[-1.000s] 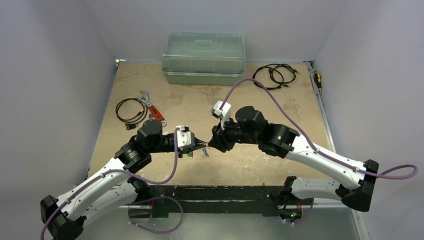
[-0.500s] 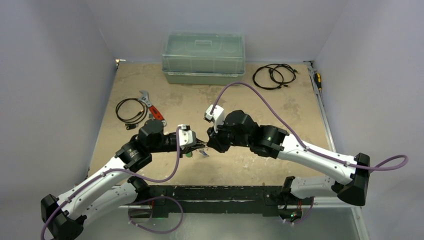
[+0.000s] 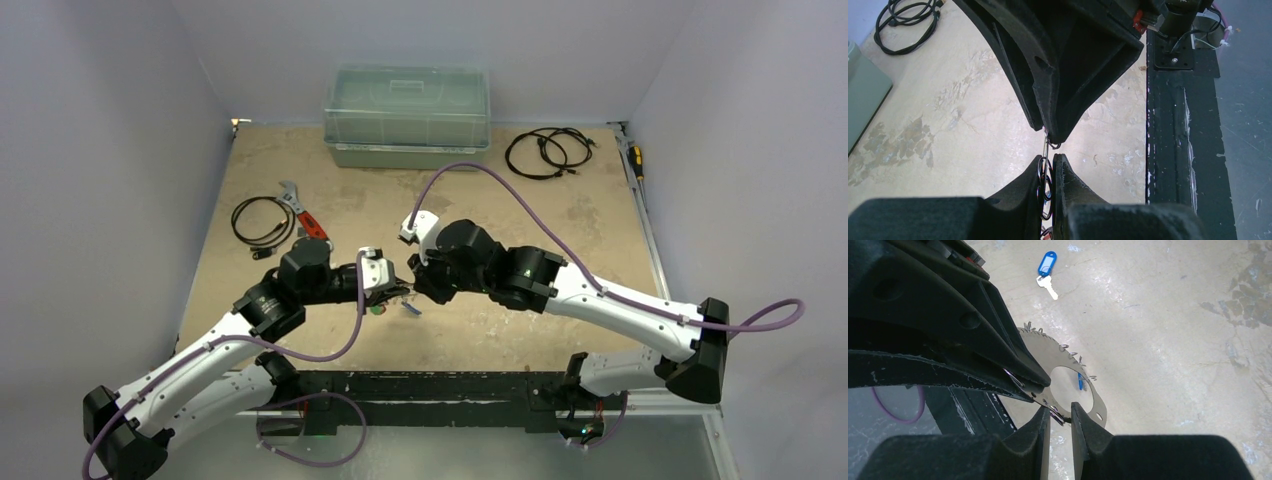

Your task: Put the keys on the keyring

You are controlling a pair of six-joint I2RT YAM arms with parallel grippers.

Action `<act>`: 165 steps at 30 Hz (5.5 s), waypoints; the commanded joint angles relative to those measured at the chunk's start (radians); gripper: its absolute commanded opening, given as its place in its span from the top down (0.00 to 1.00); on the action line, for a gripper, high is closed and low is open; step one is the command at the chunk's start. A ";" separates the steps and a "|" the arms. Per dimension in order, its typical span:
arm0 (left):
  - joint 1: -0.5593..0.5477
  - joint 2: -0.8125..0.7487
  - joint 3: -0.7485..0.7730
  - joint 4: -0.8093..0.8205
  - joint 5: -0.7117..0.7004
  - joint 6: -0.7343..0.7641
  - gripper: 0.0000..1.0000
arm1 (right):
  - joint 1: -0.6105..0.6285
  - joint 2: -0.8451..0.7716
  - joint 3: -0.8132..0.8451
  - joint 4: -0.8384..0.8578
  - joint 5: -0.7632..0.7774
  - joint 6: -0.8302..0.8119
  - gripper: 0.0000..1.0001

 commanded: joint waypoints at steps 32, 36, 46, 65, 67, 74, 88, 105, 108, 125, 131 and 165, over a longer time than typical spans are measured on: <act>-0.002 0.026 0.050 0.031 -0.038 0.014 1.00 | -0.005 0.006 0.101 -0.150 0.050 -0.005 0.69; -0.002 0.029 0.052 0.032 -0.034 0.013 1.00 | -0.006 0.009 0.097 -0.125 0.041 -0.001 0.67; -0.002 0.030 0.052 0.034 -0.029 0.010 1.00 | -0.005 0.041 0.085 -0.079 0.037 0.017 0.74; -0.003 0.028 0.050 0.034 -0.032 0.010 1.00 | -0.006 0.061 0.104 -0.087 0.091 0.008 1.00; -0.003 0.031 0.050 0.032 -0.036 0.010 1.00 | -0.005 0.053 0.113 -0.091 0.110 0.008 1.00; -0.003 0.034 0.051 0.032 -0.037 0.012 1.00 | -0.005 0.050 0.137 -0.093 0.186 0.034 1.00; -0.003 0.037 0.050 0.030 -0.046 0.011 1.00 | -0.005 0.037 0.205 -0.157 0.300 0.067 1.00; -0.002 0.055 0.057 0.034 -0.036 -0.004 1.00 | 0.021 0.077 0.265 -0.115 0.405 0.042 1.00; -0.002 0.058 0.058 0.048 -0.021 -0.020 1.00 | 0.038 0.098 0.272 -0.110 0.439 0.018 1.00; -0.003 0.008 0.071 0.109 -0.025 -0.084 0.74 | 0.077 -0.170 -0.159 0.479 0.530 -0.143 1.00; -0.002 -0.022 0.069 0.132 -0.003 -0.091 0.65 | 0.081 -0.262 -0.309 0.712 0.467 -0.227 1.00; 0.002 0.012 0.115 0.200 -0.096 -0.086 0.87 | 0.227 -0.239 -0.314 0.738 0.523 -0.392 1.00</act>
